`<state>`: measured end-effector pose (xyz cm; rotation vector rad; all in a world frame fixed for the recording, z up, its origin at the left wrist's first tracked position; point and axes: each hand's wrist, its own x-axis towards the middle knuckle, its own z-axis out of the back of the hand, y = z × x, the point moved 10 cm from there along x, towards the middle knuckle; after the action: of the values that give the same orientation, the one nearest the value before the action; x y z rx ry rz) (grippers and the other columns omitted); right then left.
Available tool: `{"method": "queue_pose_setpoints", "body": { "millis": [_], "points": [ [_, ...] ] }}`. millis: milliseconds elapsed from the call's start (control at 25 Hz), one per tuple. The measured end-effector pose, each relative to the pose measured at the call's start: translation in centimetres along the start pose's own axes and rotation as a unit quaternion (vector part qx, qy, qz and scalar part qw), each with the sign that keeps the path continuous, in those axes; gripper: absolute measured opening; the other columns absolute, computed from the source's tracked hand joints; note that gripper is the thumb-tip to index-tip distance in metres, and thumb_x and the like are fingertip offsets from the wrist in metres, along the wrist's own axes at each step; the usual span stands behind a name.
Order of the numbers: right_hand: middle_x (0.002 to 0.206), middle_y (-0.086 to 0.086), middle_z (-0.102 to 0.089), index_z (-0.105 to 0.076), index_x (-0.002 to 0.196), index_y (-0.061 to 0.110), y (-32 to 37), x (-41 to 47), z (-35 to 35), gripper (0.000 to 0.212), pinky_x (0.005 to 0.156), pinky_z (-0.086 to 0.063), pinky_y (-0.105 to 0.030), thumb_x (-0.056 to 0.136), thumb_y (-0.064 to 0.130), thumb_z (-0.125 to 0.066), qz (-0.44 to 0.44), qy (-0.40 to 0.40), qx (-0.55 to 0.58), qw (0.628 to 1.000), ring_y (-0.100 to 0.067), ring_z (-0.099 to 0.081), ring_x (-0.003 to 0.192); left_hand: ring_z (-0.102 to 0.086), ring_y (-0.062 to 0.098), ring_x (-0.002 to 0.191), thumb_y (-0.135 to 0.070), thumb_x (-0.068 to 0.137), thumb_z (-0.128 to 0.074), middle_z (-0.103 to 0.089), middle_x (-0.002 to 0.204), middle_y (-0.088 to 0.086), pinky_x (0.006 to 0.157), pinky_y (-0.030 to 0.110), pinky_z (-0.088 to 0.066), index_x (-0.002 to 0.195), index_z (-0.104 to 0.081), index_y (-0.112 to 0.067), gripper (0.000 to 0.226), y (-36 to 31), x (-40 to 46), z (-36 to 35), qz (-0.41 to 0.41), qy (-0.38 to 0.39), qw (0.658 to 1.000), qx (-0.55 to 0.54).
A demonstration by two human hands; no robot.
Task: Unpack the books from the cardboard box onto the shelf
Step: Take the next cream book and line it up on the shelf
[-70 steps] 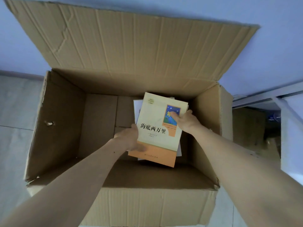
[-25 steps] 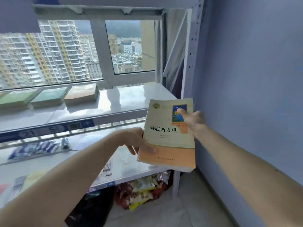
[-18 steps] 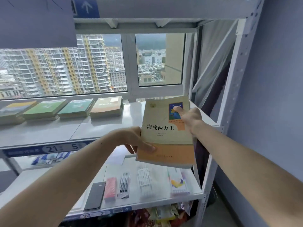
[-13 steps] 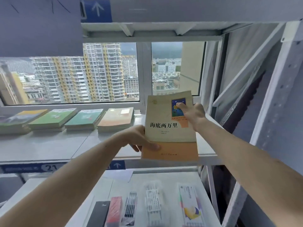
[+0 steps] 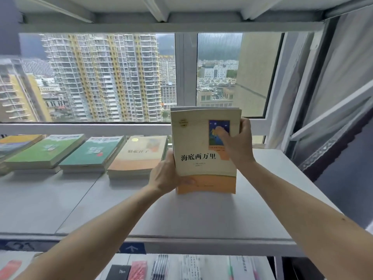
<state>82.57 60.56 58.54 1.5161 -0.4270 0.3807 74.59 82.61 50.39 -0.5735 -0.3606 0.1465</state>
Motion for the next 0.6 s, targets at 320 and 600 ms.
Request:
{"method": "queue_pose_setpoints", "body": {
  "millis": [320,600],
  "points": [
    [0.092,0.010,-0.072,-0.051,0.106,0.019,-1.6,-0.7,-0.5,0.037,0.064,-0.058,-0.027,0.076,0.024,-0.072,-0.004,0.063,0.117,0.991,-0.014,-0.072,0.086,-0.063,0.020,0.097,-0.059,0.039,-0.088,-0.051,0.094,-0.024,0.077,0.040,-0.054,0.127,-0.041,-0.018,0.108,1.2,0.4,-1.8,-0.021,0.033,0.997,-0.068],
    [0.082,-0.002,-0.075,-0.065,0.096,0.014,-3.3,-0.3,-1.3,0.047,0.055,-0.057,-0.031,0.065,0.047,-0.078,-0.087,0.032,0.091,0.992,-0.020,-0.074,0.072,-0.063,0.016,0.113,-0.036,0.057,-0.094,-0.064,0.121,0.000,0.094,0.041,-0.053,0.128,-0.054,-0.022,0.082,0.8,0.2,-3.1,-0.031,0.083,0.977,-0.196]
  ]
}}
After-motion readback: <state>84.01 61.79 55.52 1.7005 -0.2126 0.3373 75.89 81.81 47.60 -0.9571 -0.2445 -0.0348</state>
